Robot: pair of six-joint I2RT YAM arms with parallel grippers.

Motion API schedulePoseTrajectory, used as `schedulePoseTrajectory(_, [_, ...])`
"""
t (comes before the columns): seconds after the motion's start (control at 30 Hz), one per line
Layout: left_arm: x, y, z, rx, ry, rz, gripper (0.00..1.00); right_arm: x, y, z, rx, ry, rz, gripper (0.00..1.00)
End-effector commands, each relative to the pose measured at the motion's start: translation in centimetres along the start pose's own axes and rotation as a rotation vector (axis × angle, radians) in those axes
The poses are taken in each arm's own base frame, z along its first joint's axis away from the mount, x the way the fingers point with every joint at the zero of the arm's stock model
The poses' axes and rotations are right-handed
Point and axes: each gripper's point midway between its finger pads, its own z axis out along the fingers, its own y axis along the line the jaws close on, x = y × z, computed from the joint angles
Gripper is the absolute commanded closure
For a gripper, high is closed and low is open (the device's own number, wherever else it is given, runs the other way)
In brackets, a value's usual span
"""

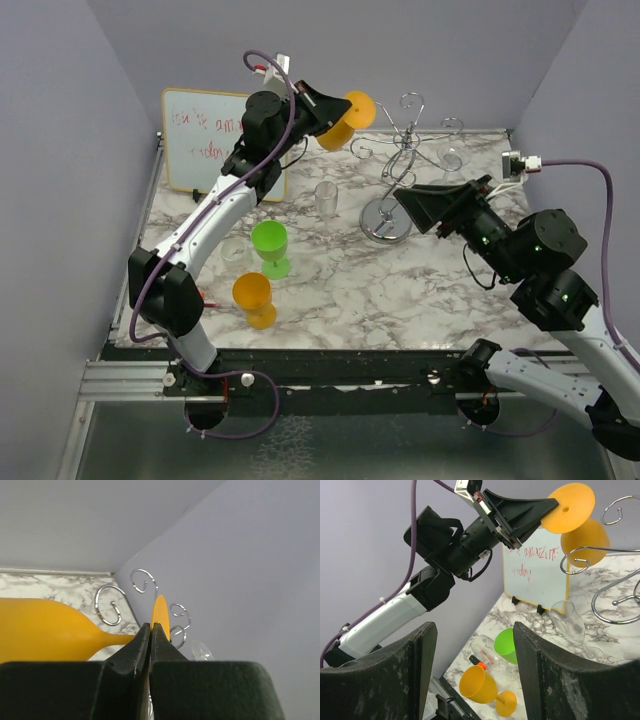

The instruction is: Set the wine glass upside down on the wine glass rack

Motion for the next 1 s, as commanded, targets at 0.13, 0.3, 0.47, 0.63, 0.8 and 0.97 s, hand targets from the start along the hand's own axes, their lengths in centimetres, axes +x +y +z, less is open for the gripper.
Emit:
schedulePoseTrajectory(0.13, [0.9,-4.2,0.3,0.199,0.091,-0.190,1.00,0.7,-0.9,0.4,0.038,0.013,-0.015,0.35])
schedulePoseTrajectory(0.3, [1.4,-3.4,0.8,0.178,0.100,-0.262,1.00,0.5,-1.0,-0.1,0.033,-0.017,0.014,0.36])
schedulePoseTrajectory(0.47, [1.9,-1.8,1.2,0.126,0.083,-0.309,1.00,0.5,-1.4,-0.2,0.051,-0.017,0.010,0.36])
schedulePoseTrajectory(0.63, [2.2,-2.6,2.5,0.173,0.122,-0.312,1.00,0.6,-1.4,0.0,0.052,-0.014,0.002,0.36])
schedulePoseTrajectory(0.8, [2.2,-2.2,3.8,0.166,0.108,-0.330,1.00,0.6,-1.8,-0.1,0.063,-0.028,0.008,0.36])
schedulePoseTrajectory(0.97, [1.9,-1.8,5.4,0.168,0.092,-0.338,1.00,0.3,-2.2,-0.5,0.075,-0.056,0.005,0.36])
